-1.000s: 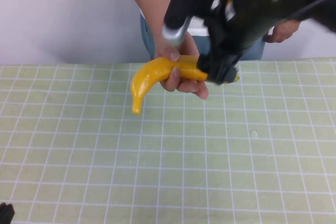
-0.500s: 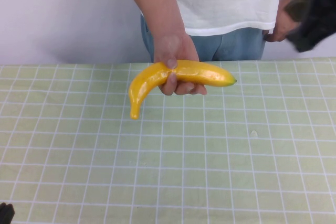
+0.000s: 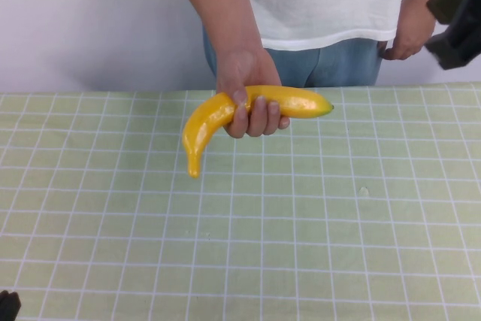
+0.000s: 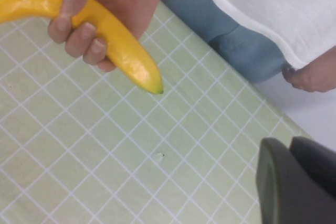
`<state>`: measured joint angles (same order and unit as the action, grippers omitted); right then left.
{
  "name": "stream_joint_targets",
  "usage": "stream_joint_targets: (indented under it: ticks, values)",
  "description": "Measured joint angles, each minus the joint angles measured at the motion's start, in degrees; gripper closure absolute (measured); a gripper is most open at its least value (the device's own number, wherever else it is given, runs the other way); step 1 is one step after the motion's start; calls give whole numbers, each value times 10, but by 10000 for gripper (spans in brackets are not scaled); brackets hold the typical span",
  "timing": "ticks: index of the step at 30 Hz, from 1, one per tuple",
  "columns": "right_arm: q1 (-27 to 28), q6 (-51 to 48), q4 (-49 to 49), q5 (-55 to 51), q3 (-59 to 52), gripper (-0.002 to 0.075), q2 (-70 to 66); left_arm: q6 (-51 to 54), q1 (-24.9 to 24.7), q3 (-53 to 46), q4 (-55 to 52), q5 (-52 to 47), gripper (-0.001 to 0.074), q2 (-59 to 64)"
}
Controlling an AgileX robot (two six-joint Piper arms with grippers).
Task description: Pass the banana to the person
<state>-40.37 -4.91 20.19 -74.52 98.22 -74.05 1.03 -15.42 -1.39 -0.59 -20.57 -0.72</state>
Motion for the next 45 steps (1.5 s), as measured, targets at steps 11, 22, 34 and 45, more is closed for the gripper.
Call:
stream_joint_targets:
  ticks: [11,22,34,45]
  values:
    - [34,13,-3,130,-129,733,74,0,0,0,0,0,739,0]
    - [187,117,-67,583,-606,733,398,0,0,0,0,0,738,0]
    - [388,165,-105,624,-930,733,689,0,0,0,0,0,739,0]
    - [426,165,-110,562,-999,733,759,0,0,0,1,0,739,0]
